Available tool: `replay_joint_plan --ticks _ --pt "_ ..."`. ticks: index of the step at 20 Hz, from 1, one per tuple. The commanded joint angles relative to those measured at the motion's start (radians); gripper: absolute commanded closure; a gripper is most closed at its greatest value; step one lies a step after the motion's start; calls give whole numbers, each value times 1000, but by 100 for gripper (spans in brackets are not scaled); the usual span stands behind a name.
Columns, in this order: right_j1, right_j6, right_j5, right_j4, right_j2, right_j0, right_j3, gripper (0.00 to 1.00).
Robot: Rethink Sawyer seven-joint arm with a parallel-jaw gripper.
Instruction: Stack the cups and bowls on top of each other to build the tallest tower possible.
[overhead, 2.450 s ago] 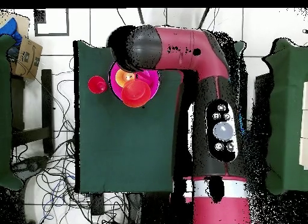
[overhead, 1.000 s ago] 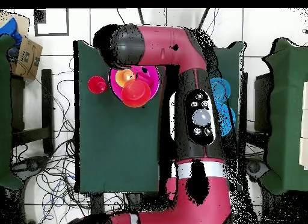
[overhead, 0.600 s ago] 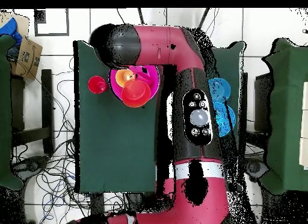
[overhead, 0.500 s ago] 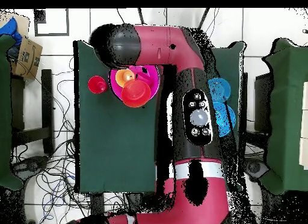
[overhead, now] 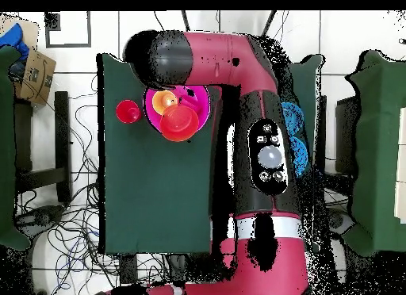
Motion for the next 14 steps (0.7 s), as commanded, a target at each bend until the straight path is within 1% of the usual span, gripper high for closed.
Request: replay_joint_plan --ticks 1,3,8,12,14 --pt "-27 -68 143 -28 -4 -3 97 0" --pt "-32 -64 160 -30 -11 1 93 0" --pt "-27 -44 167 -28 -16 8 101 0" --pt "-21 -10 179 -14 -17 13 116 0" --pt "-12 6 165 -1 -11 10 131 0"
